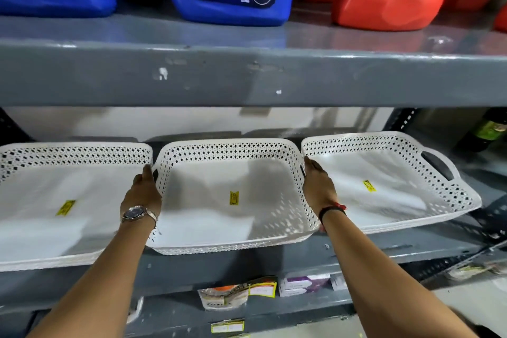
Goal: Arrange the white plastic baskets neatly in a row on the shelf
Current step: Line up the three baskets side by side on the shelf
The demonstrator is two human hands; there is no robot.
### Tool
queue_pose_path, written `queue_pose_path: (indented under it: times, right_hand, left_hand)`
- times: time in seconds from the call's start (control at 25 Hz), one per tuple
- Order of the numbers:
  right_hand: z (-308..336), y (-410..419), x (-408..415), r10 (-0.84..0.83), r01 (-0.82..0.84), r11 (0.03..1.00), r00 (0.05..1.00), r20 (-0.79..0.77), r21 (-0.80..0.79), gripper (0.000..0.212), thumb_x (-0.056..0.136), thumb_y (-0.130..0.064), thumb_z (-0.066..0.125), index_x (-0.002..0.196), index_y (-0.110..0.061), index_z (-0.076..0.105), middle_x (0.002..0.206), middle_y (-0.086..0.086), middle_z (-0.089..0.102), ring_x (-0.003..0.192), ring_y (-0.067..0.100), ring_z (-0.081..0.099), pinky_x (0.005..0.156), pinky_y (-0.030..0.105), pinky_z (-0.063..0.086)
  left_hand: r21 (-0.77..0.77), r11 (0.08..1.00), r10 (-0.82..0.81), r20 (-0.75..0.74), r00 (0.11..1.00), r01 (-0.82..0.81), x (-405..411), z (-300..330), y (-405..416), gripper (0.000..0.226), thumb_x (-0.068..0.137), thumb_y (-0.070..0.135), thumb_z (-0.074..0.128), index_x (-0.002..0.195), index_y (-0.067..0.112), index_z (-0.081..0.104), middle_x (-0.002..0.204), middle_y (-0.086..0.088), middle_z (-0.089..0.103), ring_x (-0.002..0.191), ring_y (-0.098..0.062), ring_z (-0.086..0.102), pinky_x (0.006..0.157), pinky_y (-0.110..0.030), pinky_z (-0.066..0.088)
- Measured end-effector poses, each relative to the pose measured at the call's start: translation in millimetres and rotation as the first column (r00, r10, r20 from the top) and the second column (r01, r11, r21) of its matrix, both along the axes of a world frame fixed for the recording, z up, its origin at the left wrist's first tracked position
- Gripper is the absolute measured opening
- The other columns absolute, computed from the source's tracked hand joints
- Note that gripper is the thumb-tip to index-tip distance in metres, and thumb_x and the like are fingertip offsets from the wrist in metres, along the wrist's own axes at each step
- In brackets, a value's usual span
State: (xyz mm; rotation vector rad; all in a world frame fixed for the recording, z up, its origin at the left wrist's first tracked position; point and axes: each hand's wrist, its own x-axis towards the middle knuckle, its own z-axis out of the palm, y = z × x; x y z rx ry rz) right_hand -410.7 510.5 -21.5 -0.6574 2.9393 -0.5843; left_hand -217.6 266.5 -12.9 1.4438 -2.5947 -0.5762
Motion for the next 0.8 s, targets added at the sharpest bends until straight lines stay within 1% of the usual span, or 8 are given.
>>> queue_pose_path:
  times: [0.08,0.24,0.44,0.64,0.8]
  right_hand:
    - [-1,5,7,-0.009,0.009,1.000,1.000,-0.005,-0.002,0.062,0.087,0.009,0.032,0.146,-0.010,0.022,0.150,0.010,0.033,0.127,0.031,0.046,0.099,0.036,0.044]
    - [-3,12,15,-0.003,0.003,0.999,1.000,0.002,-0.041,0.058,0.090,0.005,0.031,0.145,-0.011,0.024,0.149,0.011,0.035,0.130,0.030,0.043,0.103,0.035,0.040]
    - [-2,19,25,-0.017,0.018,0.999,0.999,0.028,-0.045,0.064,0.086,0.011,0.027,0.146,-0.012,0.022,0.150,0.011,0.033,0.134,0.028,0.038,0.107,0.035,0.037]
    - [-3,22,28,-0.035,0.037,0.996,0.999,0.031,-0.083,0.064,0.086,0.012,0.026,0.146,-0.012,0.023,0.151,0.009,0.033,0.136,0.026,0.036,0.110,0.033,0.034]
    - [-3,24,29,-0.040,0.044,0.993,0.998,0.038,-0.106,0.064,0.087,0.012,0.026,0.146,-0.012,0.023,0.151,0.009,0.033,0.136,0.026,0.035,0.111,0.034,0.033]
  left_hand:
    - [0.011,1.000,0.003,-0.005,1.000,-0.003,7,1,6,0.060,0.094,-0.001,0.027,0.150,0.014,0.013,0.148,-0.020,0.033,0.126,-0.044,0.045,0.102,-0.049,0.040]
    - [0.006,1.000,-0.007,-0.008,1.000,0.007,21,1,15,0.060,0.094,0.000,0.028,0.150,0.013,0.012,0.147,-0.021,0.034,0.126,-0.045,0.045,0.102,-0.049,0.039]
    - [-0.011,0.999,-0.033,-0.017,0.999,0.033,29,0,19,0.057,0.096,0.005,0.027,0.150,0.012,0.013,0.146,-0.023,0.035,0.125,-0.045,0.046,0.101,-0.050,0.039]
    - [-0.017,0.999,-0.038,0.000,0.999,0.038,32,0,20,0.058,0.095,0.003,0.028,0.150,0.012,0.011,0.145,-0.024,0.036,0.124,-0.045,0.047,0.101,-0.050,0.040]
    - [-0.013,0.999,-0.050,0.009,0.999,0.050,33,1,21,0.059,0.095,0.002,0.027,0.150,0.012,0.009,0.146,-0.024,0.034,0.125,-0.045,0.046,0.101,-0.050,0.040]
